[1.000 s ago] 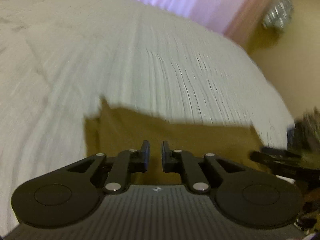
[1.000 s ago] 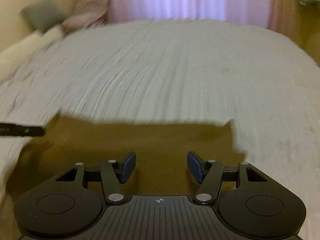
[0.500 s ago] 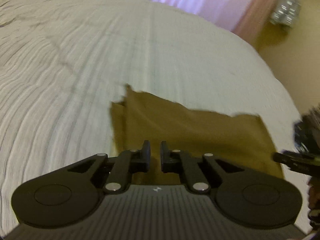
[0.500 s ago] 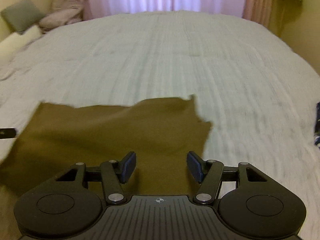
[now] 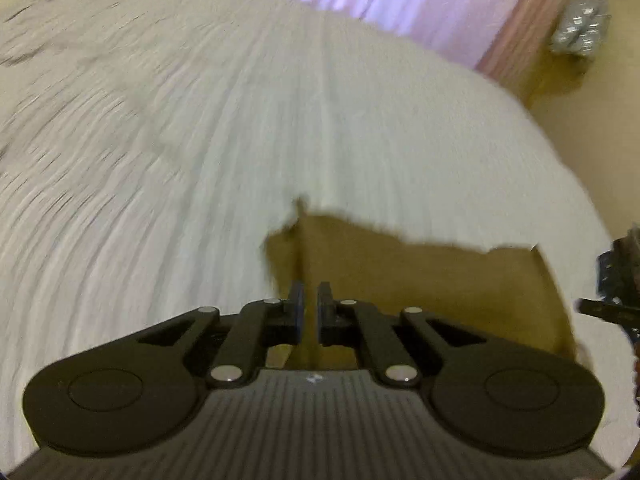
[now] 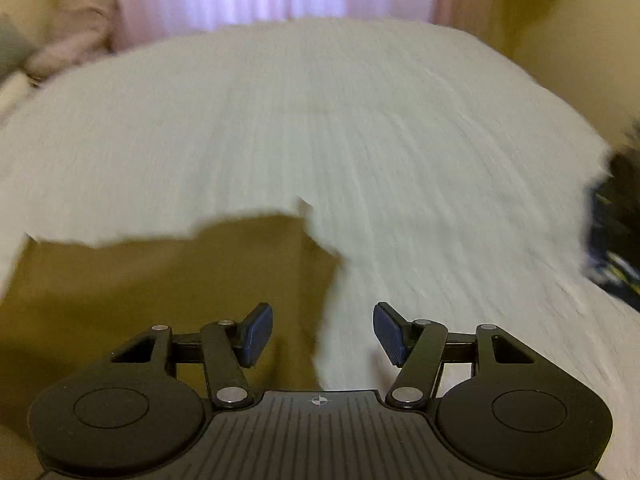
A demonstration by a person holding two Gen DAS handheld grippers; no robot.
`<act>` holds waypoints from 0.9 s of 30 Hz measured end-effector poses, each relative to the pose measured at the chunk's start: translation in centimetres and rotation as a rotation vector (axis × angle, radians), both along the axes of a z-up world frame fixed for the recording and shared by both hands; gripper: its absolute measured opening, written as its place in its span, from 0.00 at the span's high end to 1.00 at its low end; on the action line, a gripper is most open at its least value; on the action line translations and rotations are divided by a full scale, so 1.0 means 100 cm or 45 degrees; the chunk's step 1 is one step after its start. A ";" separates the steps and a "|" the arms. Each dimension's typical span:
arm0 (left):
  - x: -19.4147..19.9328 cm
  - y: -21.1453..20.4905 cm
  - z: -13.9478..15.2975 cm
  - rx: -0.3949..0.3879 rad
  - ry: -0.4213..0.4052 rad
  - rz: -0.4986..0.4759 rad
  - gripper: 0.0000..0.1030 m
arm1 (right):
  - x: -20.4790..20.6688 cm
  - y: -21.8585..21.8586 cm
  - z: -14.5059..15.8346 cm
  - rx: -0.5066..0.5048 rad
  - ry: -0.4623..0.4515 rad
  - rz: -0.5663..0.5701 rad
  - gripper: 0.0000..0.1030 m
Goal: Fold clothes
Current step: 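Lower the folded shirt onto the bed and open both grippers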
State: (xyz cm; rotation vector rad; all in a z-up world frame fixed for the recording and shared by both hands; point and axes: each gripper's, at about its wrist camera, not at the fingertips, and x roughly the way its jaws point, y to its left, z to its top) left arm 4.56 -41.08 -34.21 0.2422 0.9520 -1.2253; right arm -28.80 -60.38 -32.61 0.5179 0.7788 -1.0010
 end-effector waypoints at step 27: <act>-0.039 -0.023 -0.040 0.138 0.022 -0.081 0.97 | 0.028 0.041 -0.037 0.069 0.114 0.073 0.53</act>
